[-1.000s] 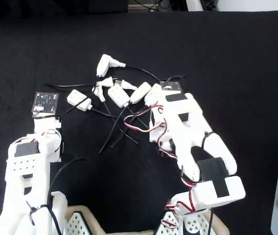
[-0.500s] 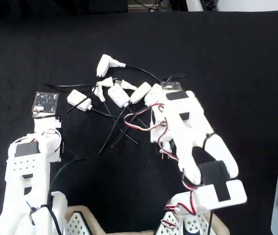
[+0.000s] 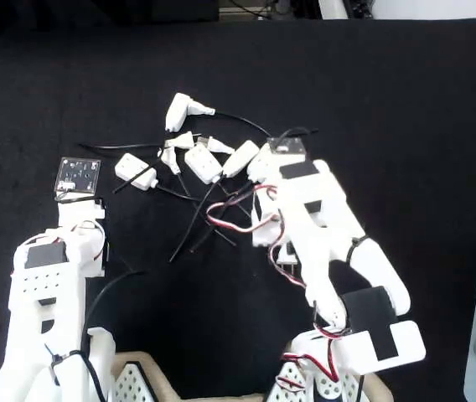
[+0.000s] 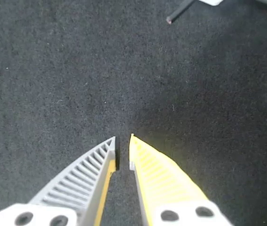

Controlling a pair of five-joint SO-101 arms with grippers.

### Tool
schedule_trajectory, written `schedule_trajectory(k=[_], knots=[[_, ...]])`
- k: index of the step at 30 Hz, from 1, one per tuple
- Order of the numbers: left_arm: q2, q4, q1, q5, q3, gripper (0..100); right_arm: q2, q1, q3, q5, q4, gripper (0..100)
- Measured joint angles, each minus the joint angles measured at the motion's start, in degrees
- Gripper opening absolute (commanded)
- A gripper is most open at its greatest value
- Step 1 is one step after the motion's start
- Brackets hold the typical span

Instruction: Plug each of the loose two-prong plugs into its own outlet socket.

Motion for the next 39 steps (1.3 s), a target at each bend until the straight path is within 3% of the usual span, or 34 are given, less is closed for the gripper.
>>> schedule_trajectory(k=[13,25,32,39], knots=[[0.00,0.00,0.00,0.00,0.00,7,-0.70,5.27,2.64,2.37,-2.64,12.4],[0.00,0.00,0.00,0.00,0.00,7,-0.70,5.19,3.69,2.37,-2.90,12.4],[0.00,0.00,0.00,0.00,0.00,7,-0.70,5.19,-2.20,2.37,3.34,12.7],[0.00,0.00,0.00,0.00,0.00,7,-0.70,0.62,-3.25,2.37,5.80,12.6]])
